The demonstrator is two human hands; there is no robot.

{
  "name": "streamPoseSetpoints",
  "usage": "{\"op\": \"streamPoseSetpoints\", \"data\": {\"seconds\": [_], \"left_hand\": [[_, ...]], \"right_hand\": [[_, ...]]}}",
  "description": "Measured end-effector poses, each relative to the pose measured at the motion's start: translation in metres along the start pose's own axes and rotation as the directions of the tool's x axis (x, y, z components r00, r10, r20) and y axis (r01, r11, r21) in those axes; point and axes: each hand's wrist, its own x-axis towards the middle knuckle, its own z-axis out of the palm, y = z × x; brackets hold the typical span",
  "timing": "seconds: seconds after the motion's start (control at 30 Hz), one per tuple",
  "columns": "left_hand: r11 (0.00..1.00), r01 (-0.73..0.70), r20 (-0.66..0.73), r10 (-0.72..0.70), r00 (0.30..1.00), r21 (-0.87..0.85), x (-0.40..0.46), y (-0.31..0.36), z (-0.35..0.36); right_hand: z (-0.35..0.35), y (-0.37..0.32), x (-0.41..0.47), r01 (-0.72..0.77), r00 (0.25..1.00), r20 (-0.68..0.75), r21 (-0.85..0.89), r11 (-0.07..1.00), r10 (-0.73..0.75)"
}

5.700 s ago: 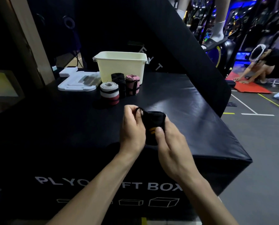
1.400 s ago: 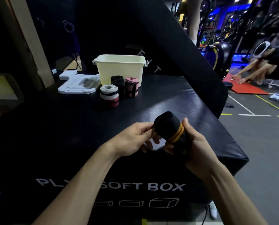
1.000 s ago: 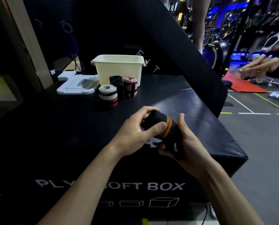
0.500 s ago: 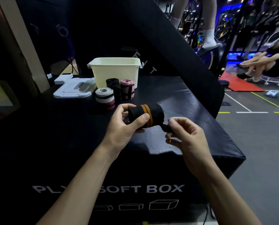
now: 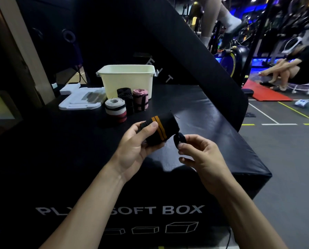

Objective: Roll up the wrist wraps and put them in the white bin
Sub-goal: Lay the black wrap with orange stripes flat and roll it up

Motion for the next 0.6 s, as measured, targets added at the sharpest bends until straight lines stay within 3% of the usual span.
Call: {"op": "streamPoseSetpoints", "data": {"seconds": [0.1,0.33,0.5,0.6], "left_hand": [[0.995,0.064,0.038,-0.062,0.997,-0.075,-0.002,0.001,0.002],[0.974,0.123,-0.015,-0.128,0.992,-0.189,0.003,-0.005,0.004],[0.966,0.158,-0.03,-0.167,0.985,-0.204,0.004,-0.007,0.0],[0.956,0.17,-0.04,-0.185,0.982,-0.241,0.004,-0.01,0.002]], "right_hand": [[0.0,0.0,0.001,0.001,1.0,-0.028,0.0,1.0,-0.001],[-0.003,-0.005,0.003,-0.053,0.998,-0.026,0.206,0.977,0.06],[-0.006,-0.007,0.009,-0.145,0.989,0.051,0.509,0.848,0.139],[-0.004,-0.01,0.007,-0.196,0.979,0.161,0.603,0.773,0.123]]}}
